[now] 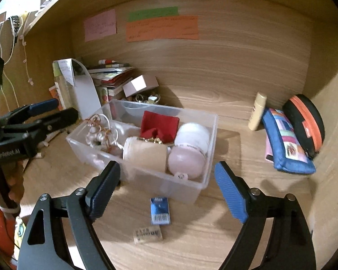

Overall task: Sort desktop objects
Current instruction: 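Grasp the beige eraser with right tool while left tool grasps the small green-white box, then carry the eraser and small box into the bin and open both tools, then grasp the blue Max box with right tool while left tool grasps the black hair clip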

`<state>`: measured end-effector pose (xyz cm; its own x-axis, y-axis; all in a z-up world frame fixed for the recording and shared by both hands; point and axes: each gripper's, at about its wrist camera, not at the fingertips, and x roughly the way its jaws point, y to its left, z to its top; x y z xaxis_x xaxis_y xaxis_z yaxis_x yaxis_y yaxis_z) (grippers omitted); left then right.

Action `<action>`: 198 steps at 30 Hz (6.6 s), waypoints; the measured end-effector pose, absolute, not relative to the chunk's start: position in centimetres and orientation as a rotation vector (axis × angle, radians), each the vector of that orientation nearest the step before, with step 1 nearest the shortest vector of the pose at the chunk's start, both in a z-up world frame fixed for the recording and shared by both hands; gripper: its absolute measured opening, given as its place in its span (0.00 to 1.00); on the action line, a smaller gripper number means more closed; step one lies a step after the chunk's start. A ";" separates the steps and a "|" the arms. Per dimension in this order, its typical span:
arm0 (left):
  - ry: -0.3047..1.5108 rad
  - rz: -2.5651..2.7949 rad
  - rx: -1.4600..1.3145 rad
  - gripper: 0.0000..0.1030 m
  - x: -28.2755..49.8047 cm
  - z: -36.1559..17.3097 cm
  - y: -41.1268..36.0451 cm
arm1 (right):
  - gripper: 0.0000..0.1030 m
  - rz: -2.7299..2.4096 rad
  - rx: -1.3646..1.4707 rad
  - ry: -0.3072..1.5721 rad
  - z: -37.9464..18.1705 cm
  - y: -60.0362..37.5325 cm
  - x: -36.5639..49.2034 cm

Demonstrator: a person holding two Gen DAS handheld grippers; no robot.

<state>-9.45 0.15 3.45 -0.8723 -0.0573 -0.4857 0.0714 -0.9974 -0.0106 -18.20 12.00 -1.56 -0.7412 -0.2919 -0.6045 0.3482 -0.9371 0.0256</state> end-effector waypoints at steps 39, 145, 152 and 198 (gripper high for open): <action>0.025 -2.909 1.420 0.22 -12.4 -7.9 1.6 | 0.40 -2.347 1.154 0.323 -10.4 10.4 -16.3; 0.159 -3.077 1.135 0.41 -14.1 -2.0 -0.3 | 0.63 -2.515 0.870 0.212 -4.2 11.0 -21.5; 0.104 -3.093 1.093 0.47 -12.2 -1.6 0.4 | 0.64 -2.529 0.878 0.209 -4.2 11.4 -20.1; -0.060 -2.912 1.415 0.41 -14.3 -8.1 4.4 | 0.32 -2.386 1.177 0.213 -10.6 10.6 -21.5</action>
